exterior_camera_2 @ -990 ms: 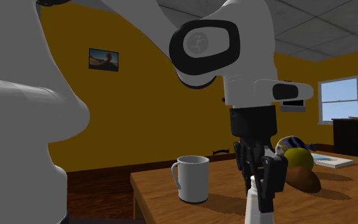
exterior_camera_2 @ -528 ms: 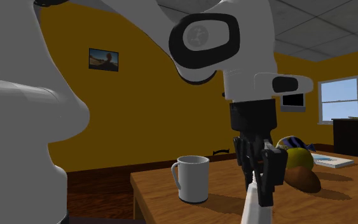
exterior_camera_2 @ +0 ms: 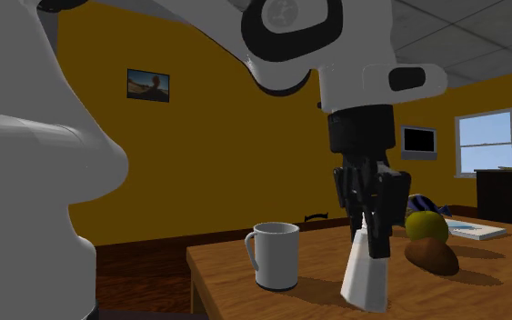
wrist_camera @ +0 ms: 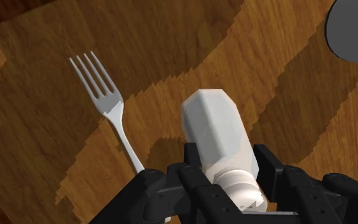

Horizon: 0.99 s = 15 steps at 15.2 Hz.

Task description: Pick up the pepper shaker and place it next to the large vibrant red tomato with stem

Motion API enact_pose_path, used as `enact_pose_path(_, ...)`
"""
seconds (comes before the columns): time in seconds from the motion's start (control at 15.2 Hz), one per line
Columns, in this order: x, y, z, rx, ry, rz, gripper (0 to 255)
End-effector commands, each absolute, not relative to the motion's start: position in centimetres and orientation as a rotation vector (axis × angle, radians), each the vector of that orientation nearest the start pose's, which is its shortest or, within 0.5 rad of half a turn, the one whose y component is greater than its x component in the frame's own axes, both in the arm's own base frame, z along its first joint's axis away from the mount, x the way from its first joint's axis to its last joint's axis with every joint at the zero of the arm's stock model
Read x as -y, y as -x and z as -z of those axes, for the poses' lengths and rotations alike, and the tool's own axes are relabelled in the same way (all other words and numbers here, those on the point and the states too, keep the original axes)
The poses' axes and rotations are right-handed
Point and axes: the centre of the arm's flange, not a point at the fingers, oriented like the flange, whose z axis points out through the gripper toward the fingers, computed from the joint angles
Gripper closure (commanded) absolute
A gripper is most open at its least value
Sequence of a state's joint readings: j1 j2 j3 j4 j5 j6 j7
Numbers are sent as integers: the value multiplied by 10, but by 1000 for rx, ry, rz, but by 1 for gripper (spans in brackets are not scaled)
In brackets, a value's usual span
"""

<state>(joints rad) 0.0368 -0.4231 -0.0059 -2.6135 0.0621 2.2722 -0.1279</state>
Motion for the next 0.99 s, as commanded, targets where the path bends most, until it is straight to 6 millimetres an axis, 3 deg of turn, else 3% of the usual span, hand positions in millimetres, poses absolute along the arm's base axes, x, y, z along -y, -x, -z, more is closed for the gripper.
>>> enact_pose_path(0.0, -15, -403, -411, 187, 3086, 129, 255)
enact_pose_path(0.92, -15, -403, -485, 187, 3086, 129, 255)
